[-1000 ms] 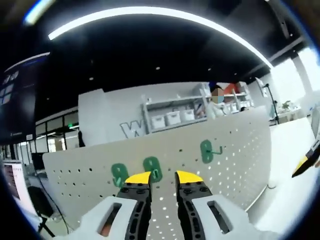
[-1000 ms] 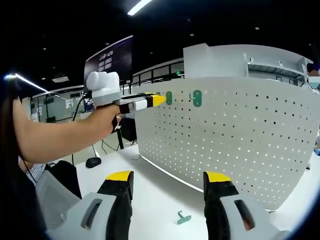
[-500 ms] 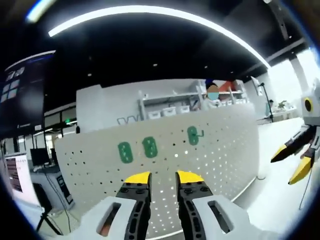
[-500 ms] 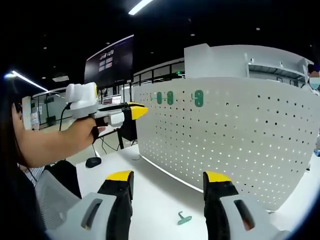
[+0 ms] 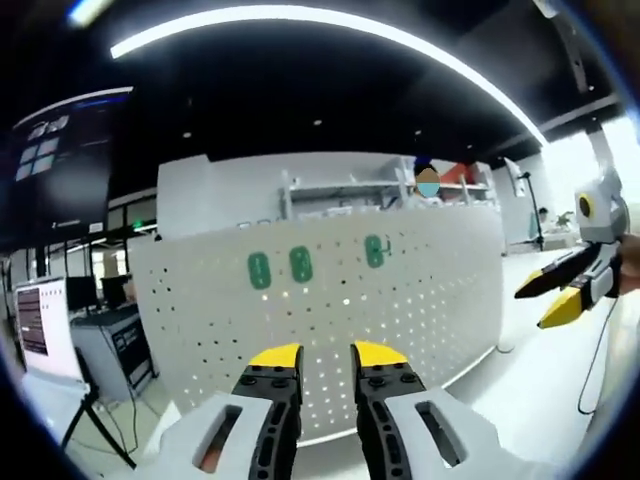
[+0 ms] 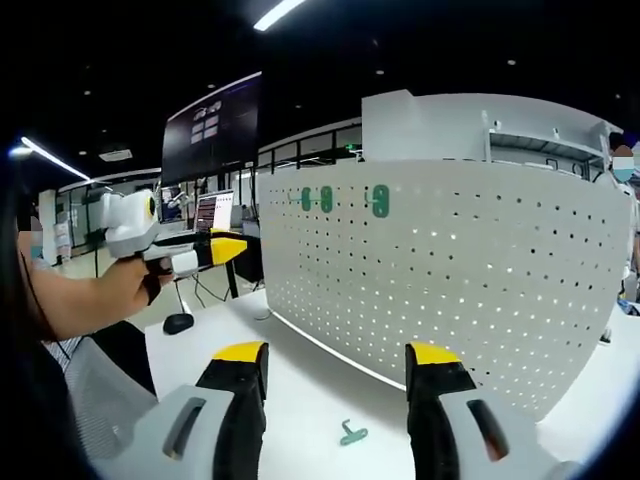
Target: Insert the hook assembly into the mounting plate slot until the hook locks in place.
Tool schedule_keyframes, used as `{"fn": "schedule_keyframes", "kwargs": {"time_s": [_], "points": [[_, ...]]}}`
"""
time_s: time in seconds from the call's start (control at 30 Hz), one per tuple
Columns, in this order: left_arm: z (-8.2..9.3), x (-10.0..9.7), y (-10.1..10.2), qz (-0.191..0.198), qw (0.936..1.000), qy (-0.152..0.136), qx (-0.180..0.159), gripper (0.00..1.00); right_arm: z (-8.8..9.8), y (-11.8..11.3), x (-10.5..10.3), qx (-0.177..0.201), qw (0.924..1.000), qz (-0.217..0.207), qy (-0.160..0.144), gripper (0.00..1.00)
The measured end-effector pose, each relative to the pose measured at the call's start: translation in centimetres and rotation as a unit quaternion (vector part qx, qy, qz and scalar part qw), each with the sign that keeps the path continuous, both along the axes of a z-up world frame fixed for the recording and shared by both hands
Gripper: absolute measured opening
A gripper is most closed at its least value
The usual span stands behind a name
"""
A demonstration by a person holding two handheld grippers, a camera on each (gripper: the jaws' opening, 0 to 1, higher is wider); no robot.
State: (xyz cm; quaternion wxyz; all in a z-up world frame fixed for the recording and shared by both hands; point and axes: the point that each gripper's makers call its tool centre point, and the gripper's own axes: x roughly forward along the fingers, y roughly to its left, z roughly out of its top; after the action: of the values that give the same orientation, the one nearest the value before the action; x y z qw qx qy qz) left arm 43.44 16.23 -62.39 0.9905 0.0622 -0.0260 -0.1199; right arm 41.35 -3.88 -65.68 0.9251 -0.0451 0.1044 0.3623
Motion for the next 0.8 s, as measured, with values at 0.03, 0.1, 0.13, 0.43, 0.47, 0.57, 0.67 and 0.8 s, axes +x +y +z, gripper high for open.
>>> {"fn": "schedule_keyframes", "kwargs": {"time_s": [0.03,0.1,0.13,0.43,0.47,0.57,0.67,0.8], "points": [[-0.1,-0.2,0.0,0.0,1.0,0.001,0.0,0.2,0.0,0.0,0.0,0.0,1.0,-0.001,0.0,0.54],[-0.3,-0.6,0.0,0.001,1.0,0.004,-0.002,0.2,-0.1,-0.1,-0.1,0.0,1.0,-0.001,0.002,0.54],[-0.4,-0.7,0.0,0.001,1.0,0.005,-0.003,0.2,-0.2,-0.1,-0.1,-0.001,1.0,-0.001,0.002,0.54],[-0.9,-2.3,0.5,0.008,0.9999,0.011,-0.008,0.19,-0.6,0.3,-0.1,-0.003,1.0,0.006,0.005,0.53],[-0.9,-2.4,0.5,0.009,0.9999,0.011,-0.008,0.19,-0.7,0.4,-0.1,-0.004,0.9999,0.007,0.006,0.53],[-1.1,-2.7,0.6,0.009,0.9998,0.013,-0.01,0.19,-1.0,0.4,0.1,-0.004,0.9999,0.007,0.008,0.53],[-1.3,-3.1,0.5,0.009,0.9998,0.015,-0.012,0.19,-1.7,0.3,0.3,-0.005,0.9999,0.005,0.014,0.53],[-1.6,-3.3,0.3,0.007,0.9997,0.018,-0.016,0.19,-2.6,0.0,0.5,-0.012,0.9997,0.002,0.023,0.52]]}}
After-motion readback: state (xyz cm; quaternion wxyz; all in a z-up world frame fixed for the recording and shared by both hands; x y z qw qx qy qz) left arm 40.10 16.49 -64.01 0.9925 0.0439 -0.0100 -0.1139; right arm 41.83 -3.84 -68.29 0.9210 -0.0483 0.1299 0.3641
